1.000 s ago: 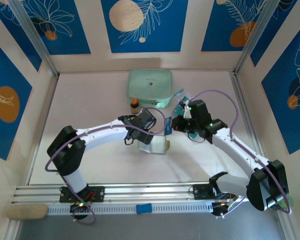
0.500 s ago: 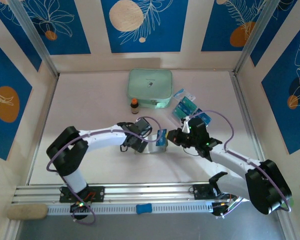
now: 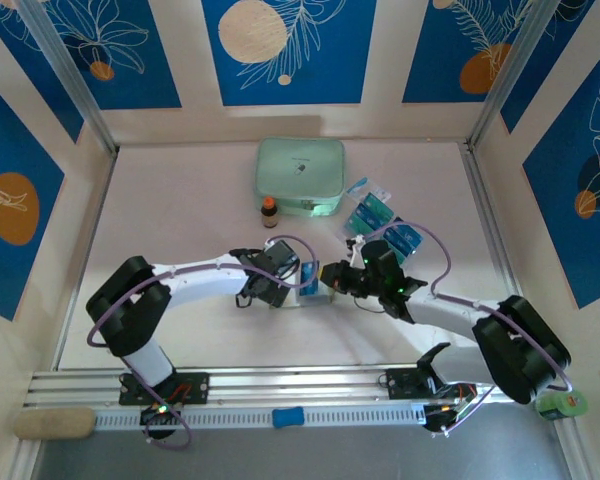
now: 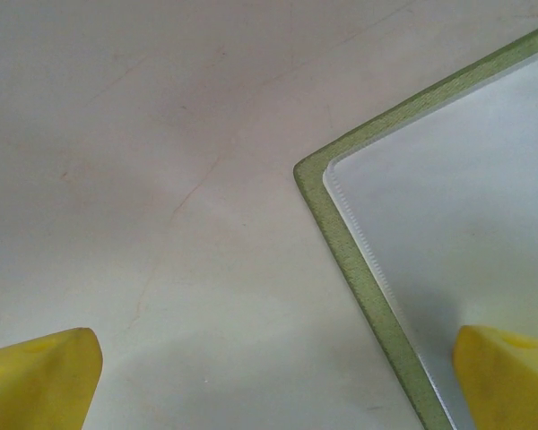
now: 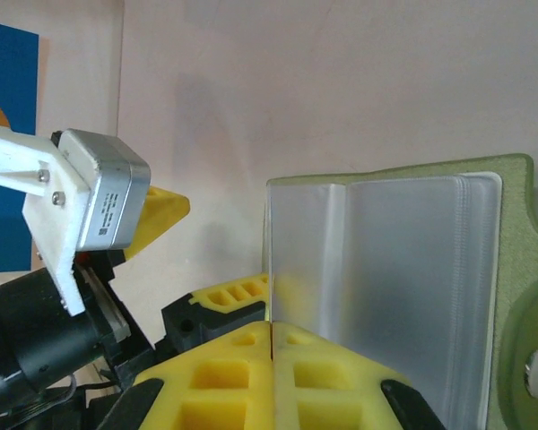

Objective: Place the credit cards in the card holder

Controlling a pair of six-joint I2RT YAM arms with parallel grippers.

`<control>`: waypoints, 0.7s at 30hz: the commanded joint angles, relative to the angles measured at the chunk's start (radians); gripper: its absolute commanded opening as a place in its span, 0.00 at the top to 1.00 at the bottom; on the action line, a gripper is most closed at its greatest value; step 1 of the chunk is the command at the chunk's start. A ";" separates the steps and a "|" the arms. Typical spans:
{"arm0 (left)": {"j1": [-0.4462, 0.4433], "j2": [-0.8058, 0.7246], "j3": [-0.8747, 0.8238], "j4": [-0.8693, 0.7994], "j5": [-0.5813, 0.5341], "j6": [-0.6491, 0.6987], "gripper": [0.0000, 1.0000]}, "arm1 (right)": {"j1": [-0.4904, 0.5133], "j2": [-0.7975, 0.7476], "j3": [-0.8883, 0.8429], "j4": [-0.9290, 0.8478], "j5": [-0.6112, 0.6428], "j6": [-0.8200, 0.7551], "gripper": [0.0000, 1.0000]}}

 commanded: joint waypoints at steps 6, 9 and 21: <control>0.008 -0.027 -0.025 -0.011 -0.027 -0.030 0.00 | 0.031 0.089 -0.021 0.141 0.061 -0.008 1.00; 0.008 -0.026 -0.027 -0.014 -0.028 -0.031 0.00 | 0.040 0.111 -0.022 0.166 0.077 -0.005 1.00; 0.008 -0.023 -0.032 -0.014 -0.026 -0.036 0.00 | 0.050 0.159 -0.051 0.222 0.119 0.000 1.00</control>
